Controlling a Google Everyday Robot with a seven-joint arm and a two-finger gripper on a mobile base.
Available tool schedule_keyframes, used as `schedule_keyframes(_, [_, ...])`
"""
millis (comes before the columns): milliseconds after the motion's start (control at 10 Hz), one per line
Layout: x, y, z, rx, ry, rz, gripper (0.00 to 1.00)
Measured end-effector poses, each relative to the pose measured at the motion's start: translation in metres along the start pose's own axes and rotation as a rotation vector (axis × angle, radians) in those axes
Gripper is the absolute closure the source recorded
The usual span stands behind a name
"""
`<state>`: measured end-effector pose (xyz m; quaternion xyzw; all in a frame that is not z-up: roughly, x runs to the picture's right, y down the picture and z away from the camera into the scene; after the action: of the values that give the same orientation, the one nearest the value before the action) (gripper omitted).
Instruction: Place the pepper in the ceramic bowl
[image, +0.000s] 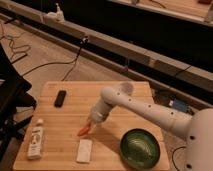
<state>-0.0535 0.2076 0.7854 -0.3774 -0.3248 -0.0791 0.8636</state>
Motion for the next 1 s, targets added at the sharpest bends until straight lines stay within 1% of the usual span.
schedule_keyframes(100, [0.007,0.006,-0.009,0.007,0.012,0.026,1.00])
schedule_keyframes(300, [0.028,0.034,-0.041,0.031,0.047,0.124,1.00])
schedule_keyframes(400, [0.036,0.046,-0.054,0.047,0.052,0.165,1.00])
schedule_keyframes(500, [0.040,0.052,-0.061,0.058,0.054,0.188,1.00])
schedule_keyframes(1000, [0.039,0.051,-0.062,0.062,0.052,0.190,1.00])
